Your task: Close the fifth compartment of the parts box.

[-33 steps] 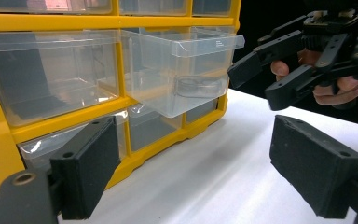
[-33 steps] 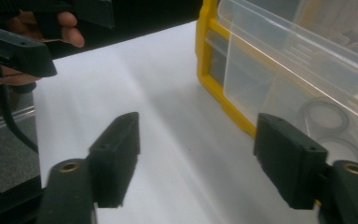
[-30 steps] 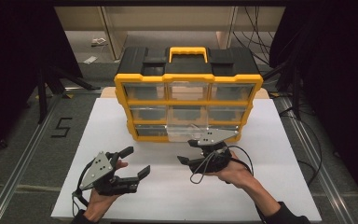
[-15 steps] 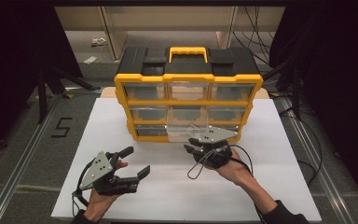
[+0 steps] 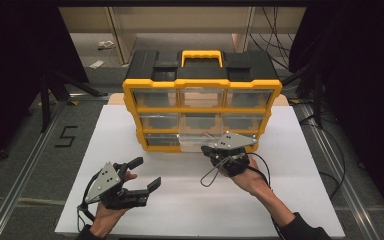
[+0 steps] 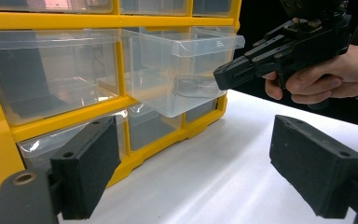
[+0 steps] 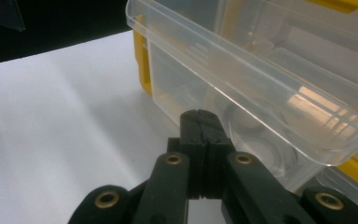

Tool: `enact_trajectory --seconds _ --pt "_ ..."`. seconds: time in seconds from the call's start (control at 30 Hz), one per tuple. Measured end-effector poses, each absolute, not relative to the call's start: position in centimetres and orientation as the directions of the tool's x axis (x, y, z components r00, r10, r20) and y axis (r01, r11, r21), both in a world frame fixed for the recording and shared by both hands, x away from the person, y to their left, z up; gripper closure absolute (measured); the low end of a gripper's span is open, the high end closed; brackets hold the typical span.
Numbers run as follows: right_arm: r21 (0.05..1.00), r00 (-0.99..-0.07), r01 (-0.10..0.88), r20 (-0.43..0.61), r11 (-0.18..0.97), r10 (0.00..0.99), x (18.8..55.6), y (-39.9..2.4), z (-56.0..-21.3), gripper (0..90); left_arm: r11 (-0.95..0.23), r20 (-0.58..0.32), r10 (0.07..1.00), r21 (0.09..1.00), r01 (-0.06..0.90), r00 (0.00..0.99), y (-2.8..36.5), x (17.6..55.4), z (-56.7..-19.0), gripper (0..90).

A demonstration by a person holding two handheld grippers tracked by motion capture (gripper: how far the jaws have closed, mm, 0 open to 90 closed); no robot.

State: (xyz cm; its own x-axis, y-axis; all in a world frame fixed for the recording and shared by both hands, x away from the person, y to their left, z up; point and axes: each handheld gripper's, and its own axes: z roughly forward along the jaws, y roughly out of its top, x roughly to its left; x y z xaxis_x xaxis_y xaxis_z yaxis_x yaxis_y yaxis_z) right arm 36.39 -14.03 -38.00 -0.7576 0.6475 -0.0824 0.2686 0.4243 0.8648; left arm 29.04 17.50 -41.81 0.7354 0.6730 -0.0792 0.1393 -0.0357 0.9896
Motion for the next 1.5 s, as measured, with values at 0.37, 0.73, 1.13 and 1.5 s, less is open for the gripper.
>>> enact_trajectory --seconds 0.37,0.73,1.13,1.5 --pt "0.865 -0.750 0.260 -0.100 0.430 0.654 36.7 -13.8 -38.2 90.0 -0.033 -0.080 0.672 0.990 0.139 0.736 17.5 29.0 -41.8 15.3" --pt "0.873 -0.733 0.252 -0.110 0.417 0.672 37.2 -13.8 -38.3 90.0 -0.033 -0.081 0.673 0.990 0.140 0.735 17.5 29.0 -41.8 15.3" --pt "0.873 -0.730 0.242 -0.123 0.423 0.672 37.3 -13.5 -38.4 90.0 -0.034 -0.082 0.674 0.989 0.141 0.734 17.5 29.0 -41.8 15.3" --pt "0.874 -0.721 0.237 -0.135 0.424 0.680 37.8 -13.4 -38.5 90.0 -0.030 -0.085 0.676 0.989 0.143 0.732 17.6 29.0 -41.8 15.3"
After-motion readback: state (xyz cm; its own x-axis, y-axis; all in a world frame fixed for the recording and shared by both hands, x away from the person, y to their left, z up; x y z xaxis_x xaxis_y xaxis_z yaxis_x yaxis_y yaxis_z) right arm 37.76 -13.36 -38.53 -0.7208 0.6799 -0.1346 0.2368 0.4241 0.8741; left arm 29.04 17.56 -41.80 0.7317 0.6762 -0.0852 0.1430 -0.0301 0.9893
